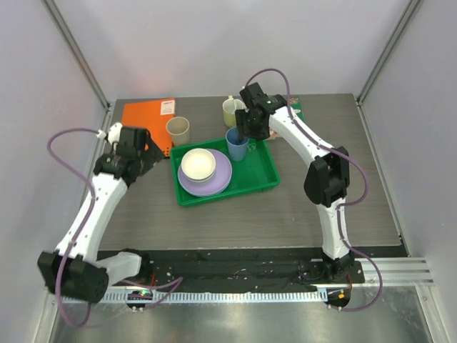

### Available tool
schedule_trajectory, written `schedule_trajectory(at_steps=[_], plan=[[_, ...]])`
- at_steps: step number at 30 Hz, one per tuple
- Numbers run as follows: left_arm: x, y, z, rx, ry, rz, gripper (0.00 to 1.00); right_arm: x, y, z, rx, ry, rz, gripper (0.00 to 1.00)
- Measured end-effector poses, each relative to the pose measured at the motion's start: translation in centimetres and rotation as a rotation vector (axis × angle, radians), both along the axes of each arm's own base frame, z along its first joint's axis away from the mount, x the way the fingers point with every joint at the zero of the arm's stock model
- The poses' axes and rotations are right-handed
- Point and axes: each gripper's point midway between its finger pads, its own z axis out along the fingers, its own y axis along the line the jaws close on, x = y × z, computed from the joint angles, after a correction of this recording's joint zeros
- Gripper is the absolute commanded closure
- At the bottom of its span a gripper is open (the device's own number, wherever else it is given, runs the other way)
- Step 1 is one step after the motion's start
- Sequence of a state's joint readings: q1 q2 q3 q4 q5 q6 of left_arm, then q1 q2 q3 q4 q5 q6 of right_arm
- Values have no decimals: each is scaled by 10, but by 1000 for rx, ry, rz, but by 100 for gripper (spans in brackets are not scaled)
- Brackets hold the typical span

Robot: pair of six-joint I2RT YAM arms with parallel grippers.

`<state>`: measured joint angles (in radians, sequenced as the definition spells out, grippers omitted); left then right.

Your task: Place the mixed dishes into the plastic bin

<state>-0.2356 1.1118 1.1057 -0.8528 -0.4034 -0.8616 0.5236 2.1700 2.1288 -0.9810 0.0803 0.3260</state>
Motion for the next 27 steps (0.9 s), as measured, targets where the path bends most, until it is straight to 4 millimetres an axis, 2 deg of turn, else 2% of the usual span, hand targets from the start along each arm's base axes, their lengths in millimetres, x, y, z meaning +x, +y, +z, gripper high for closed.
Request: schedule_trajectory(at_steps=[4,8,11,14,16,19,22,27], plan=[[55,13,4,-9,46,13,0,-23,-9,16,29,9,-15,31],[122,11,-4,-24,87,-41,1,-45,-16,66,105,-56,-21,22],[156,12,-17,-37,117,-67,3,-61,-25,105,161,-130,-26,19],[191,7,-35,-66,145,-93,5,-82,-37,128,197,-185,-32,16],[205,4,-47,-82,164,-110,6,-95,-49,129,196,-199,-44,16],[208,0,-62,-100,197,-126,7,-105,-63,113,177,-166,-64,16],[208,-3,-62,-116,198,-138,9,-106,-73,91,156,-113,-87,16],[209,-9,-62,-141,191,-151,20,-103,-82,85,156,-102,-110,17]])
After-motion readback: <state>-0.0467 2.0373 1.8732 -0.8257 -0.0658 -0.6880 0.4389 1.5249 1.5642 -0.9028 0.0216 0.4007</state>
